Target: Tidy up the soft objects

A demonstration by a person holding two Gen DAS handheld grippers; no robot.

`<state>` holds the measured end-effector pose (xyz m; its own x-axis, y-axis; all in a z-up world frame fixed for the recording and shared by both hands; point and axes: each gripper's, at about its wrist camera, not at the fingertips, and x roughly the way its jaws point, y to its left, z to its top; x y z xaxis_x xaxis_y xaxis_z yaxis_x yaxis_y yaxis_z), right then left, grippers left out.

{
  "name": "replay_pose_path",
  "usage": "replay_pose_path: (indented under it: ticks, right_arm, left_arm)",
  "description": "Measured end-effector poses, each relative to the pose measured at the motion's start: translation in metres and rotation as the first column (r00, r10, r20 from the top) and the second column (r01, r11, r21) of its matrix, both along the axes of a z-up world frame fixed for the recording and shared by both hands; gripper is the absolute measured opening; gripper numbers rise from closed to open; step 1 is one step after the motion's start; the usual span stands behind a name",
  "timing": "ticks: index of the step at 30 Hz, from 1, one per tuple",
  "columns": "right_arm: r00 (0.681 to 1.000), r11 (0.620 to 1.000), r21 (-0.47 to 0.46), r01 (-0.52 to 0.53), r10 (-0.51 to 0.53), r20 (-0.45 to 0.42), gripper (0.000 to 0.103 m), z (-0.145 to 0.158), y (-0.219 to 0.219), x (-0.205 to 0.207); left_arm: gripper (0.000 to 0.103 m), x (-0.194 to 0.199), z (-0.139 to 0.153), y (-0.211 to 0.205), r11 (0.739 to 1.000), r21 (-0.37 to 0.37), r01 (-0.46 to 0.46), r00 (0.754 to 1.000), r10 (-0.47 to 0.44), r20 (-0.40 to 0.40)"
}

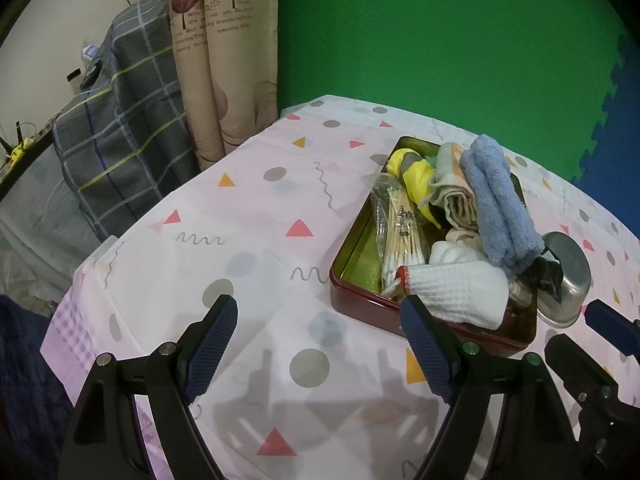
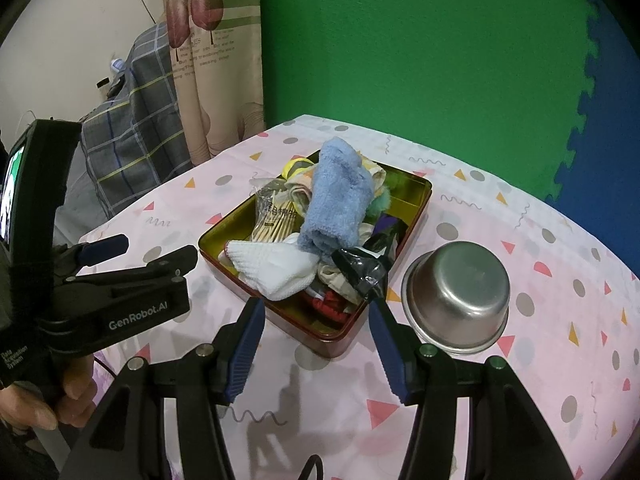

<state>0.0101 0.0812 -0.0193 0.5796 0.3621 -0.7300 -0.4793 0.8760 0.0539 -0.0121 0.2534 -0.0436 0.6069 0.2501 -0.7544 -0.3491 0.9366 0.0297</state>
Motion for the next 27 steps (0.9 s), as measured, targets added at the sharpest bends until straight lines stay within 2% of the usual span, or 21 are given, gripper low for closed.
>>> replay_pose_path:
  ticks: [27]
  right_arm:
    - [1.000,1.000,-0.010,-0.008,0.008,-0.014,0.056,-0.0022,-0.0007,-0.0020]
  left_arm:
    - [0.081,0.0025,-0.0038,-0.0042,1.000,0.003,0.013,1.000,-0.013,-0.014]
